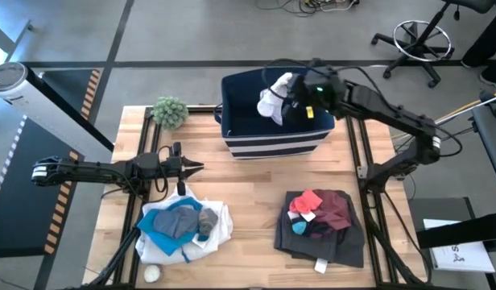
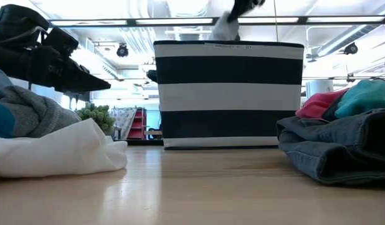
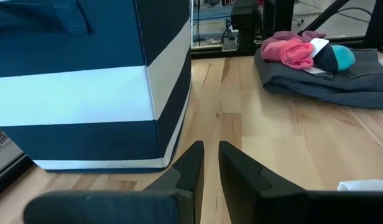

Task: Sort clothes
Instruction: Put the white pair of socks into the blue laundry bin, then put the white shirt into the blue laundry bin

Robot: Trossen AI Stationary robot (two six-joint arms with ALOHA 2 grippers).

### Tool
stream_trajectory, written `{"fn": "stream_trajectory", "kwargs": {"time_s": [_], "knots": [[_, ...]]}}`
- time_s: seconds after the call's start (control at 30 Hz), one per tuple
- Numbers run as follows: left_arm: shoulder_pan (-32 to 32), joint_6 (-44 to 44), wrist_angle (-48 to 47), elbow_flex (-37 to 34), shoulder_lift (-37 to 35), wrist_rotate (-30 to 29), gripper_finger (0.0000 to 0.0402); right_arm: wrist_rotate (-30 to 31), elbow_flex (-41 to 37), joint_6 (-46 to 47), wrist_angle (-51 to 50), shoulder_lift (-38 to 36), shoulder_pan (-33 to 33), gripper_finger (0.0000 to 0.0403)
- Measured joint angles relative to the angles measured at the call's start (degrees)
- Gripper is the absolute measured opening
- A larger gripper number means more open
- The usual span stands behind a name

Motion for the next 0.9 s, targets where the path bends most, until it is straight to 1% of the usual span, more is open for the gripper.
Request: {"fn": "stream_trajectory", "kwargs": {"time_s": [0.13, 0.2, 0.27, 0.47, 0.53, 0.63, 0.7, 0.77, 0.83, 0.9], "knots": [[0.00, 0.88, 0.00, 0.00, -0.01, 0.00, 0.0036, -8.43, -0.07, 4.41, -1.93, 4.55, -4.18, 0.0009], [0.00, 1.03, 0.00, 0.00, -0.01, 0.00, 0.0036, -10.03, -0.07, 5.29, -2.32, 6.72, -5.47, 0.0022], [0.00, 1.04, -0.01, 0.00, 0.01, 0.01, 0.0036, -9.96, -0.07, 5.17, -2.83, 8.38, -6.05, 0.0043], [0.02, 1.16, 0.02, 0.00, 0.01, 0.48, 0.0046, -9.99, 0.88, 4.13, -3.87, 10.83, -5.92, 0.0133], [0.01, 1.99, -0.58, 0.36, 0.01, 1.01, 0.0056, -9.69, 2.36, 4.13, -5.14, 10.93, -5.84, 0.0167], [0.02, 2.72, -3.58, 3.16, 0.48, 1.18, 0.0077, -9.54, 5.03, 3.73, -7.57, 10.51, -5.76, 0.0215], [0.02, 2.75, -7.28, 6.20, 1.10, 2.65, 0.0094, -9.64, 6.62, 3.41, -8.93, 9.66, -5.42, 0.0242], [0.00, 2.75, -11.22, 9.56, 2.14, 5.68, 0.0113, -9.99, 7.52, 2.69, -9.98, 8.05, -4.72, 0.0261], [0.00, 2.61, -14.83, 13.30, 3.57, 8.47, 0.0132, -10.68, 7.76, 2.31, -9.84, 6.04, -3.98, 0.0273], [-0.05, 0.43, -14.77, 15.54, 5.21, 12.36, 0.0149, -12.46, 7.36, 2.25, -9.90, 4.01, -2.99, 0.0277]]}}
